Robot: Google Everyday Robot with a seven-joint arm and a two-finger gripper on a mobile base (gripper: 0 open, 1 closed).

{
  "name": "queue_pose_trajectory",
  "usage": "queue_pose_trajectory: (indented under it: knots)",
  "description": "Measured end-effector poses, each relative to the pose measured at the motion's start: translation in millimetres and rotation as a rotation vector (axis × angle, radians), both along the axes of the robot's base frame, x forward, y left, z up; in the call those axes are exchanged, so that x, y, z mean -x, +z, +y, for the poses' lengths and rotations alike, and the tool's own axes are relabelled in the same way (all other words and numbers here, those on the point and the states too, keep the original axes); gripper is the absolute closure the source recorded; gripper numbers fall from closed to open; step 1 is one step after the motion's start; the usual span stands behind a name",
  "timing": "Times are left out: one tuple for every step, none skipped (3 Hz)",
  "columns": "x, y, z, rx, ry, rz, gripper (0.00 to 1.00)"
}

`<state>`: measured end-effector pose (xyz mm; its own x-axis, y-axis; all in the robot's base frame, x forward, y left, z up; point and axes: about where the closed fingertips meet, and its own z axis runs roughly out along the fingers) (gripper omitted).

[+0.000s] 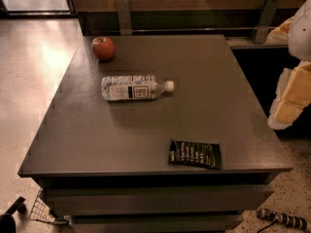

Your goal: Place blue plastic bottle upright

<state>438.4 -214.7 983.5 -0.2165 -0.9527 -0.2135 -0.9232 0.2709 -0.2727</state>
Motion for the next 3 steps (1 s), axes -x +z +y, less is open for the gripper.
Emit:
queue_pose_trajectory:
  knots:
    - [0.0, 0.1, 0.0, 0.000, 0.000, 0.000, 0.00]
    - [-9.4, -3.1, -0.7, -0.060, -0.096, 0.025, 0.00]
    - [-23.1, -4.4, -3.4, -0.225, -0.287, 0.037, 0.00]
